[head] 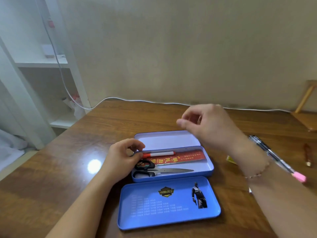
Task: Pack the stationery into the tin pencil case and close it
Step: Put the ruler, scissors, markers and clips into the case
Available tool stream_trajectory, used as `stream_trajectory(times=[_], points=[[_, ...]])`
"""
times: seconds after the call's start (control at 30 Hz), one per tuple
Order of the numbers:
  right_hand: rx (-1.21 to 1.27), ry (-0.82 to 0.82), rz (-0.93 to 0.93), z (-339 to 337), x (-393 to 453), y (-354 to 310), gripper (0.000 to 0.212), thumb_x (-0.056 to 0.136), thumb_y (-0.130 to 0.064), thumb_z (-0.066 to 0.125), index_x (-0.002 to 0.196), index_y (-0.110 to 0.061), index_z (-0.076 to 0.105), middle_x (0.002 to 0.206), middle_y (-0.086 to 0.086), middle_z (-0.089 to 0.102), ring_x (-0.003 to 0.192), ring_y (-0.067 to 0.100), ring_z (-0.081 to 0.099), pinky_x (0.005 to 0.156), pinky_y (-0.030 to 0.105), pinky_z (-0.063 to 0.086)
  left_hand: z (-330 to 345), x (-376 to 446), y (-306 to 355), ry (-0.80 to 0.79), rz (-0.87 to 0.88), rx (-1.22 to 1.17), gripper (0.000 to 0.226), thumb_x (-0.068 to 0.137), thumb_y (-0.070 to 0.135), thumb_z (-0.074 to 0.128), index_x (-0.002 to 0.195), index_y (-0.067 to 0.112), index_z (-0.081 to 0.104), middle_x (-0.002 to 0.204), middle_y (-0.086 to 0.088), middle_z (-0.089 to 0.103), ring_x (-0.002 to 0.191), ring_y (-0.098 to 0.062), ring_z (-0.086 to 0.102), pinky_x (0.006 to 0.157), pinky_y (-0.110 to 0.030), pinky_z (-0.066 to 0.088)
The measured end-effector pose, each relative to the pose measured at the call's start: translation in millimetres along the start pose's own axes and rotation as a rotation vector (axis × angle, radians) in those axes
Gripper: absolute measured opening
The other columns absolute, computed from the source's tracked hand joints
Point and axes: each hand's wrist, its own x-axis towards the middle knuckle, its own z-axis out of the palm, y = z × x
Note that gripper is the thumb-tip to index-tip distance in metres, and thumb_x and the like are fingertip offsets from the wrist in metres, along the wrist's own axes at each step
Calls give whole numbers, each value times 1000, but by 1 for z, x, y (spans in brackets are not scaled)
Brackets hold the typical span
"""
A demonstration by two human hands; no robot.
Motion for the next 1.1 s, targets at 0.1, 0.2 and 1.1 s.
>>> stream_trajectory(times=[0.1,0.2,1.1], points=[[298,367,-49,-59,-10,6,21,83,-44,68,76,-25,70,60,-7,61,47,8,45,43,15,35,-3,-2,5,43,36,-26,23,79,3,76,82,25,73,81,6,71,77,-7,62,65,-9,42],[154,272,97,-83,-33,34,15,85,-41,69,78,-27,71,65,-5,65,56,11,56,46,21,42,-5,-9,17,93,163,66,21,78,-2,76,86,17,73,86,5,70,83,-14,61,74,-15,42],[-191,-67,387,-50,-92,72,19,83,-43,62,68,-32,60,60,-15,59,57,3,56,46,25,40,7,28,12,-340,129,230,24,83,17,76,85,39,68,90,25,68,83,-5,61,68,-7,43]])
